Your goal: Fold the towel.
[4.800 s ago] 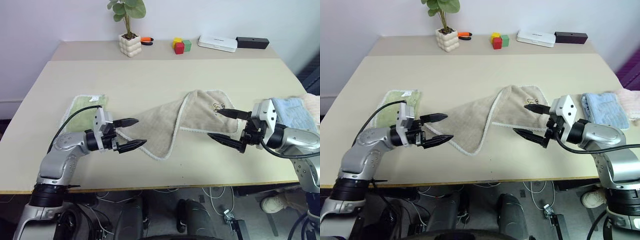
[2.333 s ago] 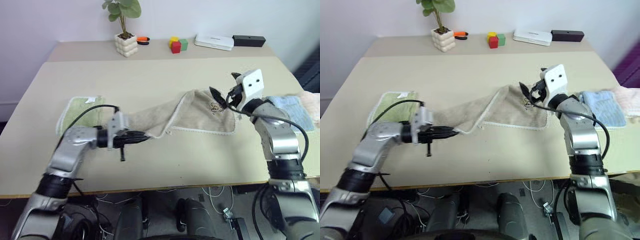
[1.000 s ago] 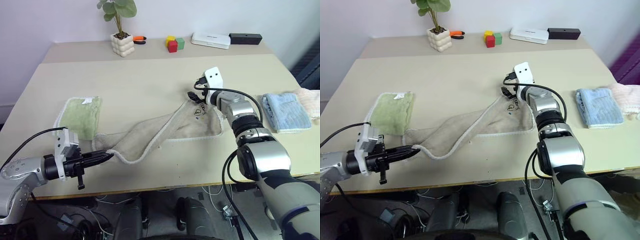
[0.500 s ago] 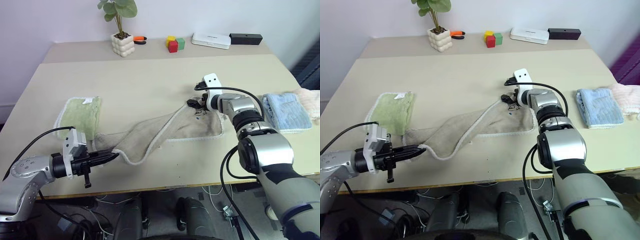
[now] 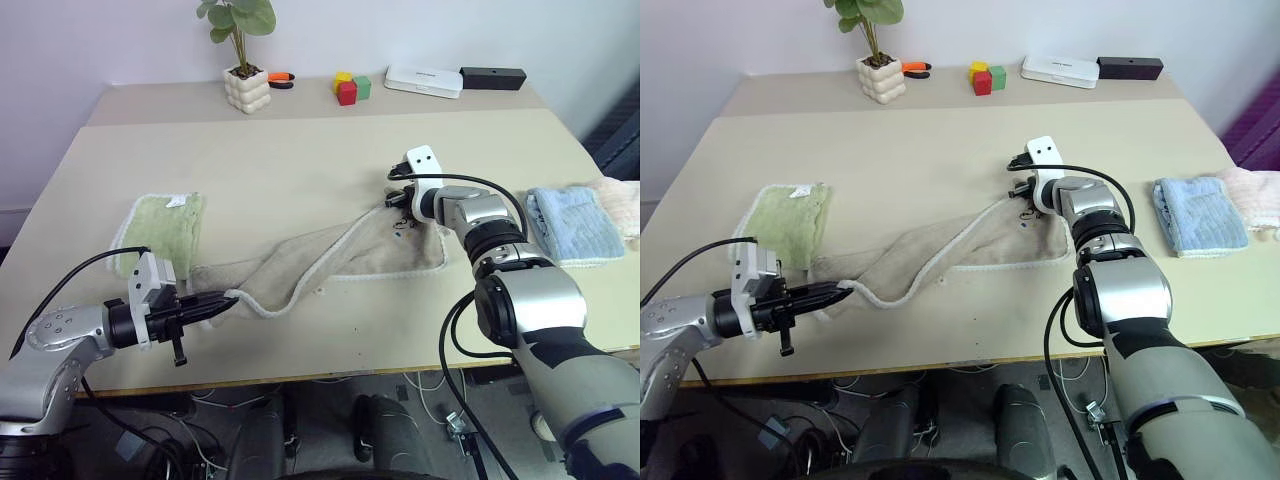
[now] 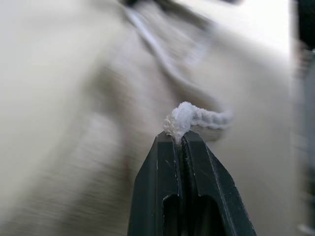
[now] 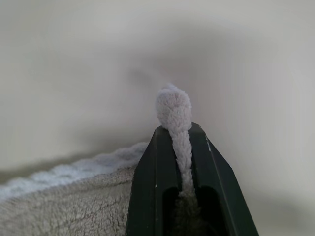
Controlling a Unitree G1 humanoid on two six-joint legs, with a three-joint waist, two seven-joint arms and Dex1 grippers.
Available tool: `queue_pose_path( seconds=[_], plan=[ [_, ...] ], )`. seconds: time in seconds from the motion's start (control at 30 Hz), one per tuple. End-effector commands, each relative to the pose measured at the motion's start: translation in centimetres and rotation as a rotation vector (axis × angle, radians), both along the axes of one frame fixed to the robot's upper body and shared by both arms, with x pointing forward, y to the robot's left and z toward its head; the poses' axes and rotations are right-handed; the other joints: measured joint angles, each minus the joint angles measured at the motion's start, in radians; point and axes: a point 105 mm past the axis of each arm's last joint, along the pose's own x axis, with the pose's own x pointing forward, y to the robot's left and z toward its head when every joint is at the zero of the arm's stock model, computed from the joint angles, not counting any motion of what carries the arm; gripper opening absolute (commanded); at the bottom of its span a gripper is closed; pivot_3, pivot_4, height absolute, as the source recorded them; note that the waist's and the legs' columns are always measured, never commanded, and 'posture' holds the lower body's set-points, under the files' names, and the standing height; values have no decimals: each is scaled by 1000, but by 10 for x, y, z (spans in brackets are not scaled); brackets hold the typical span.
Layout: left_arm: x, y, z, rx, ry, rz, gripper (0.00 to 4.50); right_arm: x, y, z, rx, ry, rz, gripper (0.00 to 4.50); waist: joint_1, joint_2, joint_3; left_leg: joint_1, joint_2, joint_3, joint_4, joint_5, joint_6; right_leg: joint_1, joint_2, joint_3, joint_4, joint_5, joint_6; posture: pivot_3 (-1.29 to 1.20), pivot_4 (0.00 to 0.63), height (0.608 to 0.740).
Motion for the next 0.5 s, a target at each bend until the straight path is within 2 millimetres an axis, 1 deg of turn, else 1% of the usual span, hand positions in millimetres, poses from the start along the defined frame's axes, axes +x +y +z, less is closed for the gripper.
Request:
queue_pose_path(
  seconds=[0.03, 0.07, 0.1, 0.13, 0.2, 0.27, 0.3, 0.33, 0.37, 0.43, 0.5],
  plan=[
    [23, 12, 23, 13, -167, 104, 0, 6, -22, 55, 157, -223, -49, 49, 1, 0, 0, 0, 0, 0, 0, 0, 0, 0, 0, 0, 0, 0, 0, 0, 150, 740],
    [28, 14, 28, 1, -199, 127, 0, 5, -26, 63, 159, -282, -42, 49, -1, 0, 0, 0, 0, 0, 0, 0, 0, 0, 0, 0, 0, 0, 0, 0, 150, 740],
    [33, 15, 32, -8, -219, 141, 0, 0, -32, 72, 126, -365, -26, 49, -3, 0, 0, 0, 0, 0, 0, 0, 0, 0, 0, 0, 0, 0, 0, 0, 150, 740],
    [37, 17, 35, -6, -242, 156, 0, -8, -34, 79, 115, -437, 13, 49, -1, 0, 0, 0, 0, 1, 0, 0, 0, 0, 0, 0, 0, 0, 0, 0, 150, 740],
    [42, 18, 37, -16, -253, 165, 0, -27, -34, 84, 140, -492, 92, 49, -1, 0, 0, 0, 0, 0, -1, 0, 0, 0, 0, 0, 0, 0, 0, 0, 150, 740],
    [45, 19, 34, -4, -252, 163, 0, -53, -28, 78, 128, -507, 182, 49, -1, 0, 0, 0, 0, 0, -1, 0, 0, 0, 0, 0, 0, 0, 1, 0, 150, 740],
    [46, 19, 33, 0, -251, 163, 0, -69, -23, 72, 116, -494, 240, 49, -1, 0, 0, 0, 0, 0, -1, 0, 0, 0, 0, 0, 0, 0, 1, 0, 150, 740],
    [47, 19, 33, 2, -252, 165, 0, -80, -19, 68, 112, -480, 281, 49, -1, 0, 0, 0, 0, 0, -1, 0, 0, 0, 0, 0, 0, 0, 1, 0, 150, 740],
    [49, 19, 32, 3, -248, 161, 0, -97, -15, 59, 98, -448, 341, 49, -1, 0, 0, 0, 0, 0, -1, 0, 0, 0, 0, 0, 0, 0, 1, 0, 150, 740],
    [51, 17, 30, 7, -239, 144, 0, -124, -9, 43, 12, -407, 424, 49, 0, 0, 0, 1, 0, -1, -1, -2, 3, 0, 0, 0, 0, 0, 0, 0, 150, 740],
    [52, 15, 28, 11, -232, 127, 0, -139, -4, 35, 2, -376, 459, 49, 1, 0, 0, 1, 0, -3, -1, -3, 5, 0, 0, 0, 0, 0, 0, 0, 150, 740]
  ],
)
